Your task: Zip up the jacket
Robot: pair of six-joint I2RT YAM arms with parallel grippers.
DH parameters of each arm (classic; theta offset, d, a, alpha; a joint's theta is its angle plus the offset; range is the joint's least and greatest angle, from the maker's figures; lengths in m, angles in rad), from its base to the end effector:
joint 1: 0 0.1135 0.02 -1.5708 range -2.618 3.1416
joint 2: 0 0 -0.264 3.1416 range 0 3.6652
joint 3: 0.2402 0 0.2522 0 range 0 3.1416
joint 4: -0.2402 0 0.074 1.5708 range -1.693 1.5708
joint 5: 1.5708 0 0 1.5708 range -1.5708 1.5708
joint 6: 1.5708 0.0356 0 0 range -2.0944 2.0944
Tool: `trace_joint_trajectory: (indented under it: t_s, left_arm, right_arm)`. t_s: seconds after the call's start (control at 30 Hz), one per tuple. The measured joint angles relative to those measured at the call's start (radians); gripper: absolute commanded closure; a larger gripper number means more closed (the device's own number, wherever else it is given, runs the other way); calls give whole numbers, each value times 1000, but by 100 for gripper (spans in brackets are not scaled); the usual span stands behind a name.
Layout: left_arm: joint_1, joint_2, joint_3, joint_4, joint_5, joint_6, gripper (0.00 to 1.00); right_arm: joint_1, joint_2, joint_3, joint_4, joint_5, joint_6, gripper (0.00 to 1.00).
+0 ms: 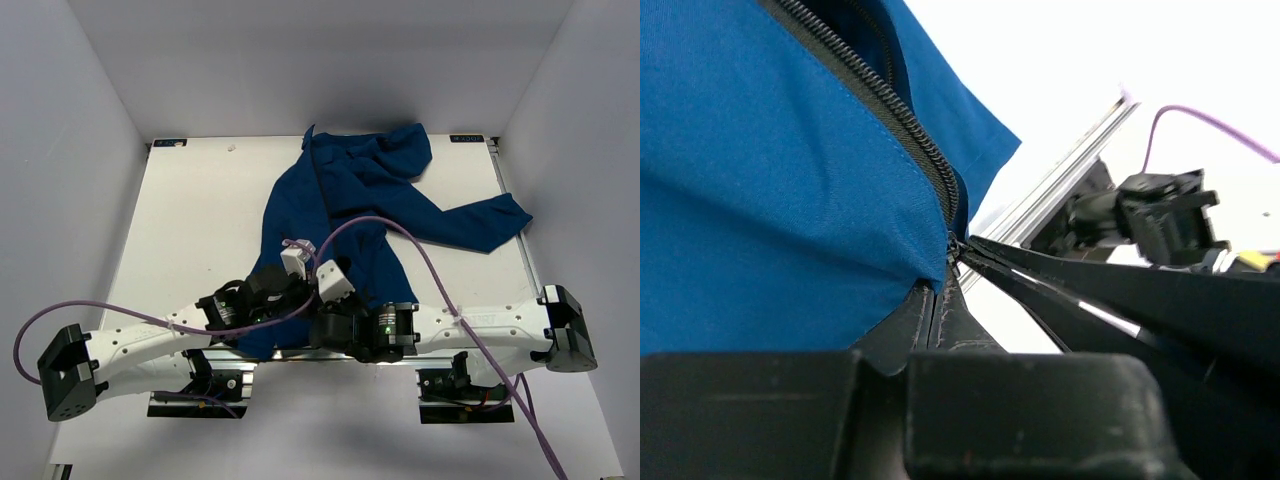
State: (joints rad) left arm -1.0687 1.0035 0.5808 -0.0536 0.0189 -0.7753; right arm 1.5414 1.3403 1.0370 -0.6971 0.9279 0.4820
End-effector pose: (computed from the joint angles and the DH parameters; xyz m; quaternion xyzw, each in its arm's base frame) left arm 0.1070 -0.1963 0.2401 0.1297 0.8440 -0.4195 0.3080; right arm 0.0362 0.2619 0.2744 -0.3250 0.8042 -0.0145 0.4975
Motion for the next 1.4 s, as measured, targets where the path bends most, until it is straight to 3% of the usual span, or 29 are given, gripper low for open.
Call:
trace_joint_trajectory:
  t_s: [0.2,0.53,0.67,0.87,1.07,1.23,1.4]
  left_arm:
    - [1,-20,18,23,-10,9,100]
    - [10,-20,39,11,-34,16,100]
    - [10,-27,44,-17,-40,21,100]
    - [0,-48,76,-138,-51,41,100]
    - [-9,-105,105,-241,-88,74,100]
    - [-6,-117,109,-250,-109,90,100]
    - [2,-115,108,-276,-128,81,100]
  right_arm:
    - [-5,-16,40,-81,74,250,100]
    - [-65,-44,44,-64,49,367,100]
    - [-89,-70,21,22,-16,173,100]
    - [-177,-200,-67,177,-375,-277,100]
    - [-225,-193,-1,151,-578,-468,100]
    - [-222,-98,75,121,-475,-445,100]
    - [-208,50,196,56,-188,-303,100]
